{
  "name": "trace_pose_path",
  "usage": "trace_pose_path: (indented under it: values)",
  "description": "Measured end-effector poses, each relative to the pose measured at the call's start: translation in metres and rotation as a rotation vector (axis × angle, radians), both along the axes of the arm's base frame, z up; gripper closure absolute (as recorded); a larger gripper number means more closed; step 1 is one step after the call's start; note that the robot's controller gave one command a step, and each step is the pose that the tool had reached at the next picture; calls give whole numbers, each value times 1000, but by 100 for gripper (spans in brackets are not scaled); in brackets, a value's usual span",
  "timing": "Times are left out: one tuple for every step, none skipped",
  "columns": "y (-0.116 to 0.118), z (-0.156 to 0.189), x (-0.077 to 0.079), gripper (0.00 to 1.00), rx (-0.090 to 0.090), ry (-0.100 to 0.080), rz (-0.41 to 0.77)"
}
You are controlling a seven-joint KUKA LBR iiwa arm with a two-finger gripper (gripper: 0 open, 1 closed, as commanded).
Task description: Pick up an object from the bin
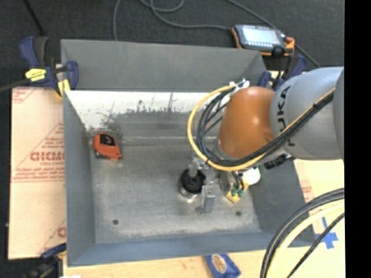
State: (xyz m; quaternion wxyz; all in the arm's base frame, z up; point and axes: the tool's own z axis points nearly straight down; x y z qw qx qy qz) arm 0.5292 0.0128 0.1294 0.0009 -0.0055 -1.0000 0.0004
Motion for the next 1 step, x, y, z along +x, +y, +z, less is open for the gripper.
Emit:
trace_pose_path:
  values:
    - [4,-54,40,100,3,-19,-15]
